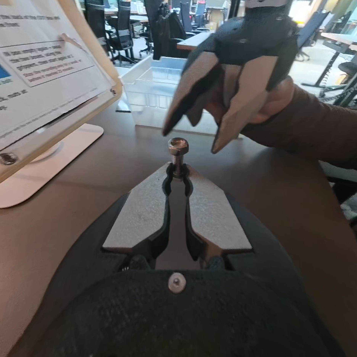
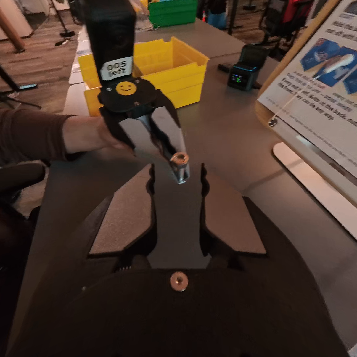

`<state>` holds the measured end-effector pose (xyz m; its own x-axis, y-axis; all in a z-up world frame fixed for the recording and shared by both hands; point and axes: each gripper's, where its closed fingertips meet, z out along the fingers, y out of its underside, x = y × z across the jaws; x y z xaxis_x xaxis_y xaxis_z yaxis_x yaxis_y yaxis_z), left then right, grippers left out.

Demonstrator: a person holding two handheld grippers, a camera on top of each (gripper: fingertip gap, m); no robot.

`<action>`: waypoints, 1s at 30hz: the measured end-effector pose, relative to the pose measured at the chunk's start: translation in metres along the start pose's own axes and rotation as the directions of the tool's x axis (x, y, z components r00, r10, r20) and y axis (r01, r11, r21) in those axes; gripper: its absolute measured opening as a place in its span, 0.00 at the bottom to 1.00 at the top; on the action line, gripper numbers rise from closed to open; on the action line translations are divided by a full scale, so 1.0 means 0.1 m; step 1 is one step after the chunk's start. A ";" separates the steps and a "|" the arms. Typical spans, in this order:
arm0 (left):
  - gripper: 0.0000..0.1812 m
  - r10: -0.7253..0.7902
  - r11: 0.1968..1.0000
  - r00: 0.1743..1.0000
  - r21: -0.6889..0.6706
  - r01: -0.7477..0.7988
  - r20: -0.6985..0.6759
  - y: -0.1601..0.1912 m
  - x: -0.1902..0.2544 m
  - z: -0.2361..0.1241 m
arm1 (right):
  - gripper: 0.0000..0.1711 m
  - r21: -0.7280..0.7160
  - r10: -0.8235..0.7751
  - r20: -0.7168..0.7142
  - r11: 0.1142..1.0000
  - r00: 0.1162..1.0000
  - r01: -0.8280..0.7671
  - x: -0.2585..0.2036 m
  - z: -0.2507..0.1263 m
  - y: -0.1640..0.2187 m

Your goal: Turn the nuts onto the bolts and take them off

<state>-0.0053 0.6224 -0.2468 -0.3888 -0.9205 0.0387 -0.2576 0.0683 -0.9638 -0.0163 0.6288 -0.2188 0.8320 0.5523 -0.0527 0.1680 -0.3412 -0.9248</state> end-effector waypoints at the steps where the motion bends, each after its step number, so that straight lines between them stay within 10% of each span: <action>1: 0.04 0.013 1.000 1.000 -0.004 -0.013 -0.020 0.00 0.06 0.02 | 0.28 0.009 0.005 -0.019 1.000 1.000 -0.005 0.03 0.01 -0.01; 6: 0.04 -0.042 0.999 0.998 0.016 0.042 0.039 -0.03 -0.08 -0.02 | 0.21 -0.013 -0.013 0.084 1.000 0.996 0.014 -0.15 0.00 0.01; 7: 0.04 -0.083 0.996 0.994 0.036 0.081 0.068 -0.04 -0.17 -0.07 | 0.01 0.001 -0.033 0.132 0.999 0.991 0.033 -0.21 -0.05 0.00; 15: 0.04 -0.041 0.999 0.999 0.033 0.042 -0.009 -0.09 0.02 -0.03 | 0.24 0.101 0.058 0.018 0.993 0.998 -0.059 0.04 -0.07 -0.14; 20: 0.04 -0.054 0.998 0.998 0.035 0.056 -0.037 -0.09 0.09 0.00 | 0.08 0.012 0.009 0.040 1.000 0.999 -0.010 -0.06 0.05 0.00; 30: 0.05 -0.098 0.991 0.995 0.088 0.097 0.003 -0.14 0.00 -0.02 | 0.08 0.044 0.058 -0.010 0.997 0.998 -0.057 0.03 0.03 -0.05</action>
<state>-0.0035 0.6220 -0.2329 -0.3591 -0.9239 0.1321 -0.2153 -0.0557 -0.9750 -0.0160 0.6346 -0.2152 0.8455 0.5241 -0.1022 0.0966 -0.3384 -0.9360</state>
